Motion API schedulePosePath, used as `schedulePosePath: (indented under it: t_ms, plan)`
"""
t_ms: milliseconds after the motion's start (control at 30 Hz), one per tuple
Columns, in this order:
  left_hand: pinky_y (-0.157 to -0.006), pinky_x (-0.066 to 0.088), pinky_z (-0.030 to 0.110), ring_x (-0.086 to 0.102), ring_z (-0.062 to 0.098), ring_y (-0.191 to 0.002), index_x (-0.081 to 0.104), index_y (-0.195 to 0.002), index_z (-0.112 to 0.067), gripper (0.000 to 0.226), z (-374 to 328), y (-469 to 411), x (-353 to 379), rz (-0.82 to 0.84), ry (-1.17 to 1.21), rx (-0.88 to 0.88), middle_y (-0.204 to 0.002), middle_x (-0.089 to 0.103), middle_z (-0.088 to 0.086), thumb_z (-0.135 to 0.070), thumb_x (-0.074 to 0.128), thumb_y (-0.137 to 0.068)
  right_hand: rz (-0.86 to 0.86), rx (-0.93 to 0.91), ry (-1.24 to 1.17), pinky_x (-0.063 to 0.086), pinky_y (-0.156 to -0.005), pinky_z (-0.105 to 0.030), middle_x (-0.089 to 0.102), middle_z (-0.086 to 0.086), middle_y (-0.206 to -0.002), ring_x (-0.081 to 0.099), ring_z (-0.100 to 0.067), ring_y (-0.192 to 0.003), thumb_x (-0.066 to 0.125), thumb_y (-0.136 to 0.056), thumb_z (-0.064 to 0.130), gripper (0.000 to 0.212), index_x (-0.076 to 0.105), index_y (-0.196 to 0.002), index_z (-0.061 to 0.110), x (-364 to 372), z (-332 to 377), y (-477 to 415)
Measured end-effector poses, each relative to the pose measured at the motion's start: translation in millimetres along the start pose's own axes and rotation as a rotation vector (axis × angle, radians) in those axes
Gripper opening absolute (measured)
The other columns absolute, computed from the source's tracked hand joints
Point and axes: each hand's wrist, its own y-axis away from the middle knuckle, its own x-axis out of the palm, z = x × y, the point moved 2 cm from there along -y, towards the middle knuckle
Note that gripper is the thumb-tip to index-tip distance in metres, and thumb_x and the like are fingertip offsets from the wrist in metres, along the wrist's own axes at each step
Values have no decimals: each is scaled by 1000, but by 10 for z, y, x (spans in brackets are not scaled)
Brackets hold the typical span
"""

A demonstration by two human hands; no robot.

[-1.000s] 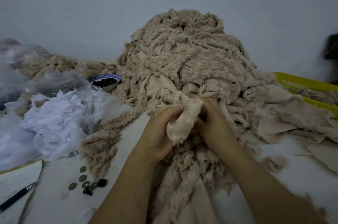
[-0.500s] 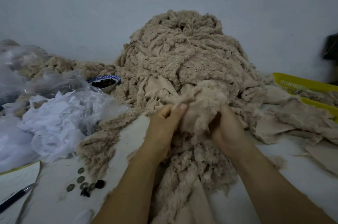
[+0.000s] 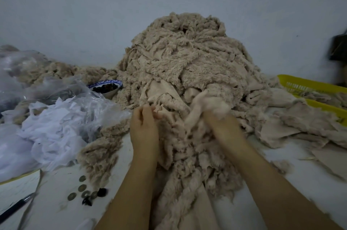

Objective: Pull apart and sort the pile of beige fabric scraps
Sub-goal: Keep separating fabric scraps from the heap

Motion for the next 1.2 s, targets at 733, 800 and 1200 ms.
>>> schedulePosePath:
  t_ms: [733, 800, 1200]
  plan:
    - [-59, 51, 17, 66, 6, -68, 70, -84, -28, 16, 14, 169, 211, 414, 30, -113, -76, 71, -6, -32, 63, -98, 388, -95, 328, 43, -69, -7, 62, 21, -102, 56, 17, -87, 51, -85, 71, 44, 55, -114, 38, 280, -153, 180]
    - [-58, 50, 25, 61, 9, -63, 71, -79, -28, 22, 6, 171, 201, 397, 49, -150, -71, 68, -5, -33, 60, -99, 320, -163, 413, 40, -60, -7, 59, 16, -84, 54, 13, -72, 54, -97, 49, 12, 56, -93, 38, 291, -163, 148]
    - [-55, 32, 30, 39, 9, -52, 55, -65, -16, 33, 74, -30, -48, -189, 76, -179, -60, 50, -3, -26, 52, -96, -14, 204, -343, 52, -101, -47, 73, 1, -110, 67, -20, -110, 52, -101, 42, 29, 71, -114, 25, 98, -154, 3]
